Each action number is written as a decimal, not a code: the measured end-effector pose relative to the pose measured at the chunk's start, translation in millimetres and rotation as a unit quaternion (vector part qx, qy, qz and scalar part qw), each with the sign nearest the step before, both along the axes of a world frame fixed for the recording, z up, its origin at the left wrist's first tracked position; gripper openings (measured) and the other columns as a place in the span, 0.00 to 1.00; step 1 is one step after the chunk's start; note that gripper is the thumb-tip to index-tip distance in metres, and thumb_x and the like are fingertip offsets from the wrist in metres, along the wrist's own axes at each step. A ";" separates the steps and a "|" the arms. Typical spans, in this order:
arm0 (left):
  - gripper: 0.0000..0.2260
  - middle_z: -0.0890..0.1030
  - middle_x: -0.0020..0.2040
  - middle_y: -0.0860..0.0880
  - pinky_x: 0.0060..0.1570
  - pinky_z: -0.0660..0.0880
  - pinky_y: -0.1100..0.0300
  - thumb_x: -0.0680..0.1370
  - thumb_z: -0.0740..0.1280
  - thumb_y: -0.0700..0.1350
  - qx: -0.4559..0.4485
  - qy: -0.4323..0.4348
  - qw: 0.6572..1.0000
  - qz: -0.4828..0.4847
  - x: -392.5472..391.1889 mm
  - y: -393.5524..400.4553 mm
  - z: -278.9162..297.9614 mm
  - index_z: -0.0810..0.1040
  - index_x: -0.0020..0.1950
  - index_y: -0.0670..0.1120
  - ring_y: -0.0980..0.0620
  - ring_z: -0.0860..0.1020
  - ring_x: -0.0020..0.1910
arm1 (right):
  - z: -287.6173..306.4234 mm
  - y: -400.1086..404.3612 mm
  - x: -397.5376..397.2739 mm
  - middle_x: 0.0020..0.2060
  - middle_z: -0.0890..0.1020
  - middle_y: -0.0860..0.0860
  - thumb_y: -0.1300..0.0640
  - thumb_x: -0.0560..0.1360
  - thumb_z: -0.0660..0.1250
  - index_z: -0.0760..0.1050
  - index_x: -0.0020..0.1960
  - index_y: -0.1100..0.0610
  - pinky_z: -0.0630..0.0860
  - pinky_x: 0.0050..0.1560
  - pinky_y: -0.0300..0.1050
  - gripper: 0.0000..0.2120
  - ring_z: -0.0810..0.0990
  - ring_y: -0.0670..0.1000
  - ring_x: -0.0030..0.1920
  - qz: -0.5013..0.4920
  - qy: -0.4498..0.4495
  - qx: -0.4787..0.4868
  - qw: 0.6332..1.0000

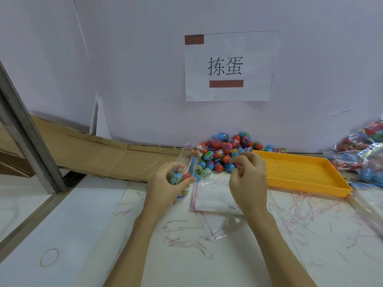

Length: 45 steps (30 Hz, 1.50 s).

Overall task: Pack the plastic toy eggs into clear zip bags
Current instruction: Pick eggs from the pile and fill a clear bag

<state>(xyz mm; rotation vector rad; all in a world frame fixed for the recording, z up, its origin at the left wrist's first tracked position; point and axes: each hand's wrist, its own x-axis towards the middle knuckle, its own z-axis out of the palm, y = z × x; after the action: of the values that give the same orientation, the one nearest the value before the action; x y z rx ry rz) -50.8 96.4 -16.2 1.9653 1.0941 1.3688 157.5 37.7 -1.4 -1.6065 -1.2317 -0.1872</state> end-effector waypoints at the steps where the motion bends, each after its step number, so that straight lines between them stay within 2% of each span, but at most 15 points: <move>1: 0.18 0.81 0.45 0.65 0.36 0.76 0.69 0.66 0.77 0.63 -0.014 0.005 1.000 0.000 0.3 0.1 -0.9 0.81 0.50 0.57 0.61 0.80 0.42 | -5.5 2.1 6.7 0.62 0.78 0.54 0.67 0.76 0.67 0.83 0.54 0.58 0.74 0.65 0.55 0.10 0.71 0.54 0.65 -0.030 -0.016 -0.047 0.998; 4: 0.18 0.83 0.42 0.61 0.37 0.83 0.61 0.64 0.76 0.65 -0.069 0.024 0.997 0.001 2.1 -0.4 -2.6 0.80 0.49 0.60 0.59 0.83 0.40 | -17.2 6.5 20.9 0.75 0.70 0.54 0.60 0.78 0.66 0.84 0.59 0.54 0.58 0.74 0.56 0.12 0.61 0.58 0.76 -0.082 -0.047 -0.198 0.976; 7: 0.20 0.85 0.43 0.56 0.40 0.85 0.53 0.62 0.77 0.66 -0.108 0.024 0.994 -0.011 4.0 -0.9 -2.8 0.80 0.49 0.61 0.53 0.86 0.41 | -21.6 9.3 27.5 0.77 0.68 0.53 0.60 0.79 0.66 0.80 0.66 0.51 0.54 0.74 0.53 0.17 0.59 0.56 0.77 -0.104 -0.057 -0.257 0.959; 10: 0.21 0.85 0.44 0.53 0.40 0.85 0.53 0.62 0.80 0.65 -0.116 0.016 0.992 -0.038 4.1 -1.9 -2.4 0.81 0.52 0.62 0.50 0.86 0.42 | -20.3 10.9 27.5 0.70 0.74 0.54 0.63 0.77 0.66 0.80 0.65 0.52 0.60 0.69 0.54 0.18 0.65 0.58 0.71 -0.110 -0.045 -0.219 0.969; 17: 0.26 0.83 0.47 0.59 0.37 0.76 0.69 0.63 0.82 0.66 -0.106 0.041 0.993 -0.045 7.9 -7.3 -0.2 0.78 0.56 0.66 0.58 0.82 0.44 | -11.1 8.5 8.3 0.51 0.76 0.53 0.55 0.80 0.68 0.74 0.66 0.50 0.74 0.53 0.47 0.15 0.73 0.53 0.52 -0.010 0.015 -0.080 0.997; 19: 0.25 0.82 0.49 0.59 0.41 0.75 0.68 0.63 0.81 0.66 -0.109 0.047 0.992 -0.044 9.4 -8.1 -0.2 0.77 0.56 0.67 0.58 0.81 0.47 | -8.0 7.7 0.6 0.48 0.76 0.51 0.52 0.80 0.69 0.73 0.63 0.50 0.77 0.49 0.45 0.13 0.75 0.50 0.48 0.031 0.034 -0.042 0.998; 22: 0.24 0.82 0.52 0.59 0.43 0.77 0.65 0.65 0.81 0.64 -0.111 0.055 0.991 -0.041 11.7 -9.7 0.3 0.77 0.57 0.65 0.57 0.81 0.49 | -3.8 7.4 -9.0 0.46 0.77 0.48 0.50 0.79 0.71 0.73 0.59 0.50 0.72 0.41 0.34 0.11 0.74 0.44 0.45 0.061 0.044 0.006 0.997; 25: 0.24 0.82 0.52 0.57 0.45 0.81 0.61 0.66 0.81 0.63 -0.108 0.060 0.992 -0.036 12.8 -10.4 0.0 0.77 0.59 0.63 0.55 0.82 0.49 | -0.1 5.9 -15.0 0.46 0.77 0.47 0.53 0.79 0.71 0.73 0.58 0.49 0.71 0.37 0.31 0.11 0.75 0.43 0.44 0.099 0.027 0.065 0.993; 27: 0.24 0.82 0.52 0.56 0.46 0.83 0.57 0.67 0.81 0.62 -0.107 0.063 0.992 -0.032 13.0 -10.2 -0.6 0.77 0.59 0.61 0.53 0.83 0.49 | 3.3 3.3 -19.7 0.46 0.77 0.45 0.57 0.78 0.72 0.70 0.61 0.47 0.74 0.36 0.33 0.16 0.78 0.45 0.42 0.141 0.047 0.105 0.983; 29: 0.24 0.81 0.51 0.58 0.44 0.83 0.61 0.67 0.80 0.63 -0.101 0.071 0.992 -0.023 13.6 -10.3 -0.5 0.77 0.60 0.61 0.54 0.83 0.47 | 7.3 0.9 -24.5 0.46 0.78 0.43 0.57 0.77 0.74 0.65 0.64 0.42 0.77 0.36 0.34 0.23 0.80 0.46 0.42 0.166 0.067 0.127 0.976; 32: 0.25 0.80 0.50 0.61 0.37 0.78 0.72 0.66 0.79 0.63 -0.087 0.080 0.993 -0.015 15.6 -10.4 0.6 0.76 0.59 0.61 0.59 0.82 0.45 | 10.3 -0.8 -30.5 0.50 0.79 0.45 0.59 0.76 0.75 0.68 0.64 0.43 0.78 0.40 0.33 0.24 0.80 0.45 0.46 0.179 0.044 0.131 0.974; 35: 0.26 0.81 0.50 0.61 0.37 0.77 0.73 0.64 0.77 0.67 -0.090 0.081 0.992 -0.022 18.1 -9.8 1.2 0.73 0.58 0.64 0.60 0.82 0.46 | 11.8 -1.7 -33.3 0.56 0.77 0.51 0.62 0.77 0.72 0.76 0.67 0.52 0.76 0.45 0.27 0.19 0.79 0.46 0.48 0.147 -0.030 0.121 0.981; 38: 0.25 0.81 0.50 0.62 0.38 0.78 0.72 0.63 0.75 0.70 -0.087 0.079 0.993 -0.029 18.3 -8.9 -0.4 0.71 0.55 0.69 0.60 0.82 0.47 | 11.9 -2.7 -33.7 0.56 0.77 0.50 0.62 0.79 0.69 0.76 0.71 0.53 0.73 0.42 0.25 0.20 0.77 0.43 0.41 0.153 -0.056 0.091 0.982; 41: 0.24 0.81 0.49 0.62 0.40 0.81 0.69 0.63 0.76 0.70 -0.081 0.069 0.994 -0.033 16.7 -7.8 -1.8 0.72 0.55 0.68 0.61 0.82 0.47 | 11.1 -1.4 -33.2 0.54 0.79 0.43 0.57 0.79 0.70 0.73 0.72 0.53 0.74 0.39 0.25 0.21 0.76 0.38 0.34 0.167 -0.017 0.029 0.985; 45: 0.22 0.81 0.46 0.63 0.41 0.79 0.70 0.64 0.75 0.70 -0.059 0.070 0.995 -0.035 16.0 -8.2 -1.6 0.73 0.54 0.68 0.63 0.80 0.48 | 10.8 -1.3 -29.2 0.49 0.80 0.36 0.53 0.77 0.73 0.77 0.61 0.48 0.80 0.34 0.39 0.13 0.80 0.44 0.31 0.193 0.002 -0.003 0.981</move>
<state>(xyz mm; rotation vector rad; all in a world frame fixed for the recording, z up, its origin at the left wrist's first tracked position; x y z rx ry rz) -34.8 88.1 -17.9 2.0169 1.1322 1.1180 128.3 36.4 9.4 -1.3400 -1.5135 0.0646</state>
